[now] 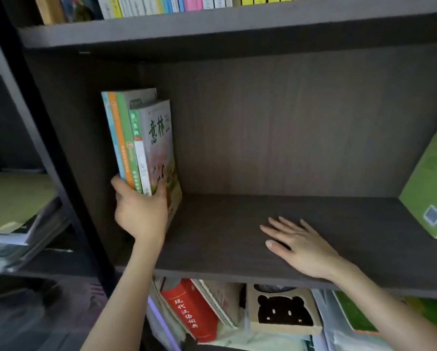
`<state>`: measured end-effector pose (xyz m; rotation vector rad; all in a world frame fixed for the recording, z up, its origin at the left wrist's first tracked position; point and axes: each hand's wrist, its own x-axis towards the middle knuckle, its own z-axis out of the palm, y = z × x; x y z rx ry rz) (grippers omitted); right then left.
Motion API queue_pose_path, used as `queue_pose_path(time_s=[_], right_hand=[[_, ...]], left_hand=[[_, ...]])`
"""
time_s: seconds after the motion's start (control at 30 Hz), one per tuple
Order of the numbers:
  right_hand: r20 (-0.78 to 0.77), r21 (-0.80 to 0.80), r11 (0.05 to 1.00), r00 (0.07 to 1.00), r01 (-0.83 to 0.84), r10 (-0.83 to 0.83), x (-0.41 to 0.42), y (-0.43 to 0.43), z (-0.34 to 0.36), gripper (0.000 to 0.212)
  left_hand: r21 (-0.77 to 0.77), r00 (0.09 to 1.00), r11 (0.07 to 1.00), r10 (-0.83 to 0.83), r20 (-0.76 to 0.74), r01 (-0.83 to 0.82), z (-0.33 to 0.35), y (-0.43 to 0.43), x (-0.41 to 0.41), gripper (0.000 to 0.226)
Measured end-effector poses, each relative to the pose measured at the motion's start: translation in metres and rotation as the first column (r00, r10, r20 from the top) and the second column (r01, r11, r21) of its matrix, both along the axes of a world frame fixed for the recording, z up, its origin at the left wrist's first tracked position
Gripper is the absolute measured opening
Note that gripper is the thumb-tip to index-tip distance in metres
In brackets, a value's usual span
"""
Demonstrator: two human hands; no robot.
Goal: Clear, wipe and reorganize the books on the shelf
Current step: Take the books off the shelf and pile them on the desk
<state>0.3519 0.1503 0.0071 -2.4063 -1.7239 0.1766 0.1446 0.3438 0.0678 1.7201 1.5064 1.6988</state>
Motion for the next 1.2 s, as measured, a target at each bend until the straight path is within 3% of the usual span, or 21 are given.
queue_pose_path(time_s=[0.17,0.3,0.37,0.43,0.5,0.57,0.6,0.67,0.77,0.83,0.93,1.0,1.07,1.2], right_hand=[[0.017,-0.007,1.000,1.000,0.020,-0.019,-0.002,-0.001,0.003,0.082],[0.024,0.066,0.997,0.999,0.043,-0.044,-0.001,0.000,0.000,0.058],[0.018,0.137,0.989,0.998,0.057,-0.060,-0.003,-0.005,0.005,0.059],[-0.116,0.240,0.965,0.990,0.105,-0.079,-0.007,-0.011,0.011,0.068],[-0.487,0.364,0.918,0.872,0.160,0.042,-0.027,-0.027,0.020,0.087],[-0.759,0.435,0.885,0.597,0.168,0.260,-0.059,-0.044,0.025,0.109],[-0.803,0.457,0.879,0.488,0.137,0.341,-0.078,-0.054,0.026,0.116],[-0.809,0.512,0.857,0.369,0.061,0.457,-0.108,-0.074,0.027,0.117],[-0.828,0.551,0.828,0.196,0.105,0.525,-0.135,-0.113,0.027,0.088],[-0.838,0.545,0.832,0.087,0.105,0.539,-0.145,-0.140,0.018,0.083],[-0.863,0.506,0.862,0.003,-0.012,0.506,-0.180,-0.179,-0.017,0.094],[-0.902,0.430,0.902,-0.072,-0.045,0.426,-0.210,-0.201,-0.047,0.087],[-0.932,0.353,0.929,-0.125,-0.113,0.339,-0.240,-0.219,-0.074,0.101],[-0.951,0.309,0.884,-0.135,-0.351,0.279,-0.308,-0.246,-0.103,0.121]], left_hand=[[-0.005,0.996,0.997,-0.083,0.039,0.083,0.007,-0.006,-0.012,0.056],[-0.017,0.989,0.992,-0.124,0.075,0.125,0.011,-0.048,-0.031,0.055],[0.005,0.984,0.989,-0.147,0.105,0.147,0.013,-0.081,-0.046,0.055],[0.034,0.973,0.982,-0.188,0.133,0.185,0.016,-0.112,-0.062,0.054],[0.040,0.960,0.974,-0.226,0.165,0.223,0.020,-0.148,-0.080,0.051],[0.034,0.937,0.960,-0.278,0.210,0.277,0.023,-0.188,-0.095,0.047],[0.039,0.928,0.954,-0.297,0.227,0.296,0.024,-0.210,-0.103,0.047],[0.046,0.916,0.948,-0.317,0.245,0.315,0.024,-0.255,-0.116,0.049],[-0.005,0.890,0.936,-0.334,0.310,0.352,0.020,-0.326,-0.140,0.048],[-0.081,0.885,0.920,-0.342,0.315,0.384,0.012,-0.365,-0.157,0.048],[-0.223,0.917,0.910,-0.283,0.280,0.349,-0.007,-0.414,-0.194,0.051],[-0.283,0.957,0.922,-0.215,0.192,0.264,-0.026,-0.439,-0.222,0.055],[-0.332,0.982,0.927,-0.136,0.134,0.174,-0.042,-0.467,-0.250,0.058],[-0.422,0.968,0.905,0.051,0.246,0.059,-0.081,-0.526,-0.321,0.064]])
